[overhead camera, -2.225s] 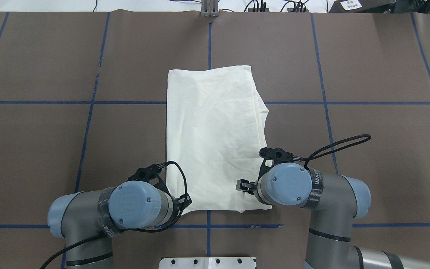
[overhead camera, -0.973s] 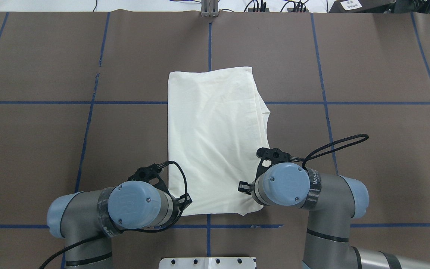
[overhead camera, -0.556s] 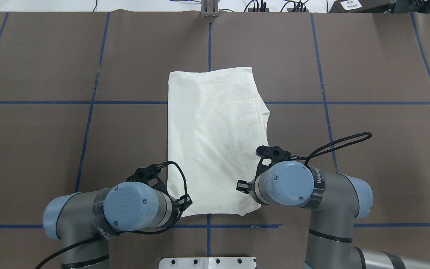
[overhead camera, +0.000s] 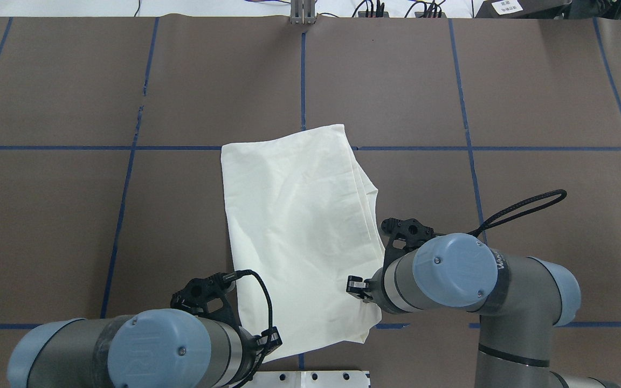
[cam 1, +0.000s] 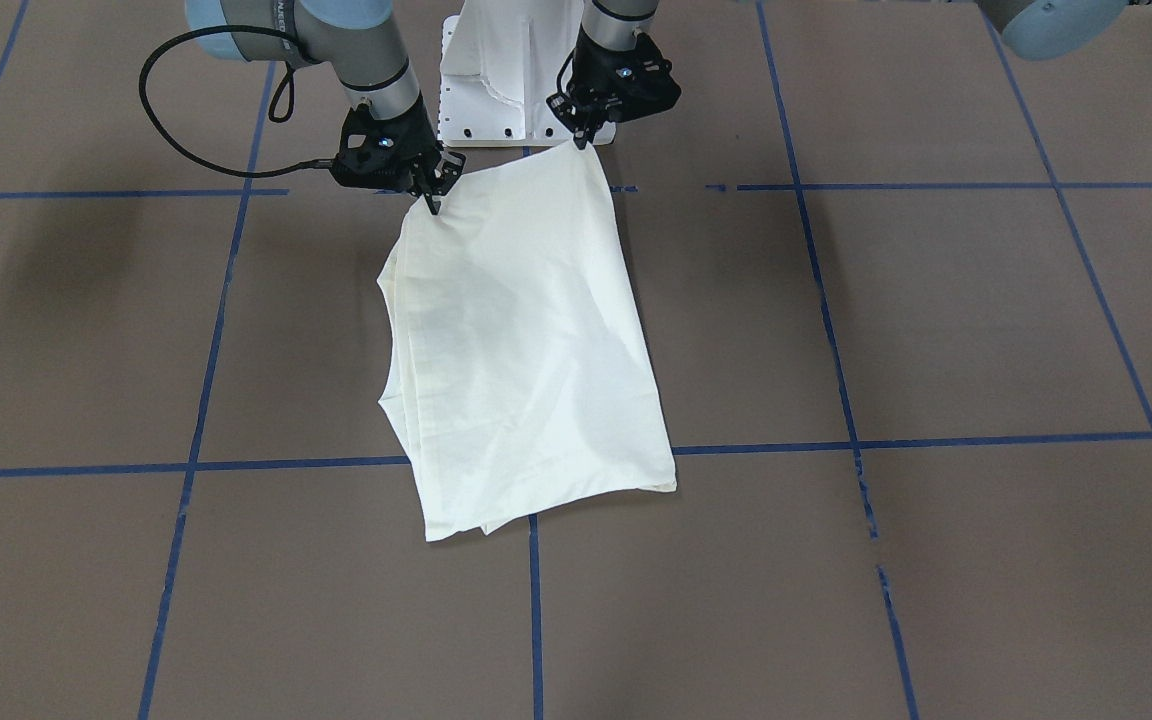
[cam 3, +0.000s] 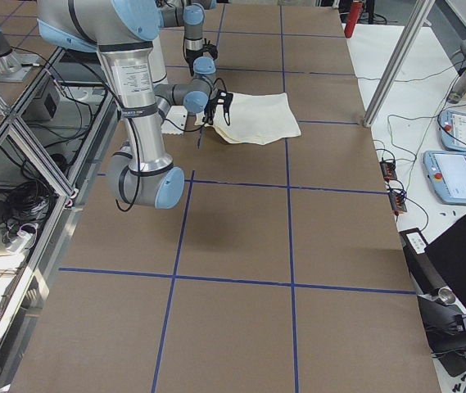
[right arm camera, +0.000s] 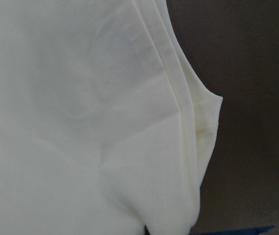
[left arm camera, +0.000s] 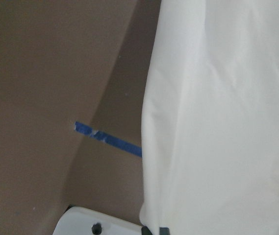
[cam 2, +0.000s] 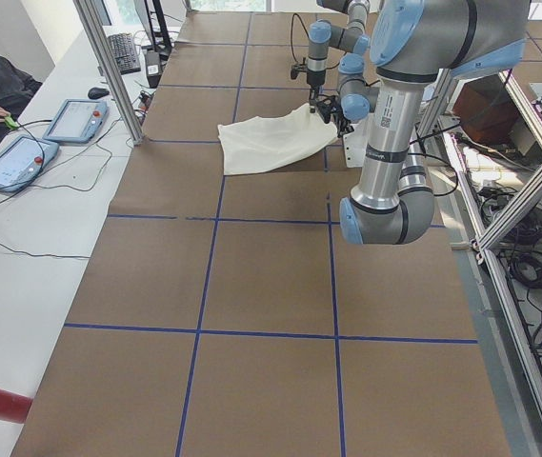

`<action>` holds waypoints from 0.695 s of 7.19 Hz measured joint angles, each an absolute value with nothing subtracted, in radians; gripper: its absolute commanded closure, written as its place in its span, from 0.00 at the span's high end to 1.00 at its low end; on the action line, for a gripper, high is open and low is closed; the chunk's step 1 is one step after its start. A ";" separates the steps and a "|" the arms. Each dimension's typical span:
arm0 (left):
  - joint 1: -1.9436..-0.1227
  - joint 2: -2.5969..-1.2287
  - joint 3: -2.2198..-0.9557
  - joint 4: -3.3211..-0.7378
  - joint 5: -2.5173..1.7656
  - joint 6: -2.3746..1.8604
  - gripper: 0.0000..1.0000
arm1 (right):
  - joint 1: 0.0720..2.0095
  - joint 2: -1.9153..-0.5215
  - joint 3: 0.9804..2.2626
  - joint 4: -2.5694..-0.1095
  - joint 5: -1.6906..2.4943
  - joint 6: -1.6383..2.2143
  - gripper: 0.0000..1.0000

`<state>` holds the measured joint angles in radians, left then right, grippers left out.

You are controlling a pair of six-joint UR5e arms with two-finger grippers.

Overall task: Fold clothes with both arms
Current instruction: 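Lift the near edge with both grippers and fold it away from the robot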

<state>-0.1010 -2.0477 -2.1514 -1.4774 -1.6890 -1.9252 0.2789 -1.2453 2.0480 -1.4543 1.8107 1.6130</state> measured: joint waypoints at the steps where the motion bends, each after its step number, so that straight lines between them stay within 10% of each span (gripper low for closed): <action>1: -0.093 -2.049 -2.166 -1.465 -1.689 -1.925 0.00 | 0.274 -1.248 2.054 -1.454 1.830 1.613 0.00; 5: -0.189 -2.061 -2.166 -1.461 -1.694 -1.841 0.00 | 0.359 -1.161 1.992 -1.446 1.843 1.600 0.00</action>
<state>-0.1888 -2.0613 -2.1662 -1.4610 -1.6940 -1.8412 0.3594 -1.1610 1.9915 -1.4460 1.8426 1.6000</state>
